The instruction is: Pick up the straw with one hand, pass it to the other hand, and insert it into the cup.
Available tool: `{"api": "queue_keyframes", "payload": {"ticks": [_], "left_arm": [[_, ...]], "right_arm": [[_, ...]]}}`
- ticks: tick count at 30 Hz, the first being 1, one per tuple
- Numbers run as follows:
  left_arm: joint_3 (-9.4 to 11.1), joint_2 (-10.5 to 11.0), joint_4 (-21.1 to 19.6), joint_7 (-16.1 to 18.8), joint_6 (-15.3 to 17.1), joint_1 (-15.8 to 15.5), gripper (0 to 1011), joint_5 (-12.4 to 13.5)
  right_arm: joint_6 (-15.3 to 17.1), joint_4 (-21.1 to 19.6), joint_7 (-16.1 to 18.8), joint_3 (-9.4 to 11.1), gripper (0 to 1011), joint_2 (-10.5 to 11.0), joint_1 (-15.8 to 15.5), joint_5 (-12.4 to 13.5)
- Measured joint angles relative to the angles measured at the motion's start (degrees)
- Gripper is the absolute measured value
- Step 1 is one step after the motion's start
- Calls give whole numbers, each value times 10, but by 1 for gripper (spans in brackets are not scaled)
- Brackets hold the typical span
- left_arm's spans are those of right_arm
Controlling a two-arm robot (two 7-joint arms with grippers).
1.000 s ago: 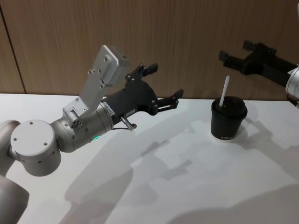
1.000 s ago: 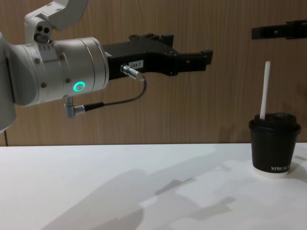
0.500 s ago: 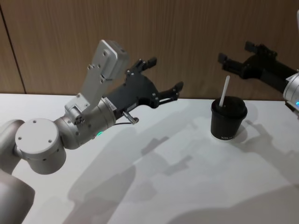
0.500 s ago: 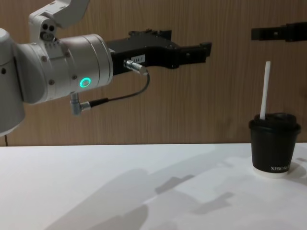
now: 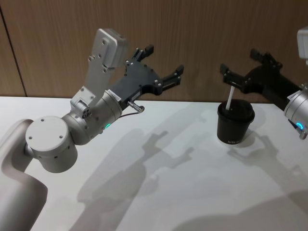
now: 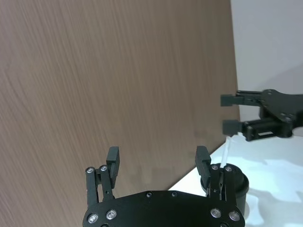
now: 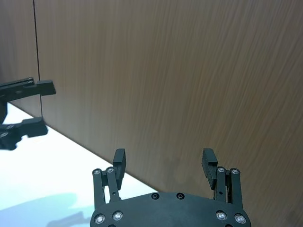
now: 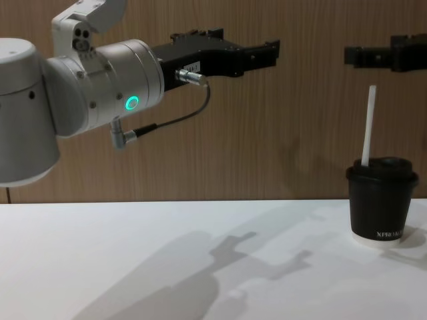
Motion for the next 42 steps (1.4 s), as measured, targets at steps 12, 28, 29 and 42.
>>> {"api": "queue_keyframes", "payload": {"ticks": [12,28,29,42], "left_arm": [[2,-11,23,5,-8,-13,1002,-3],[7,-14,36,2,-11,-20,1002,-6],[7,-14,36,1,-11,-20,1001,-6],[8,-15,39,0,-12,-22,1002,-7]], "right_arm": [[-21,-24,-18,2,1001,-3,-30,-20],[-30,-38,-22,3,1001,-6,-46,-31],[-30,-38,-22,3,1001,-6,-46,-31],[-32,-41,-23,4,1001,-6,-50,-34]]}}
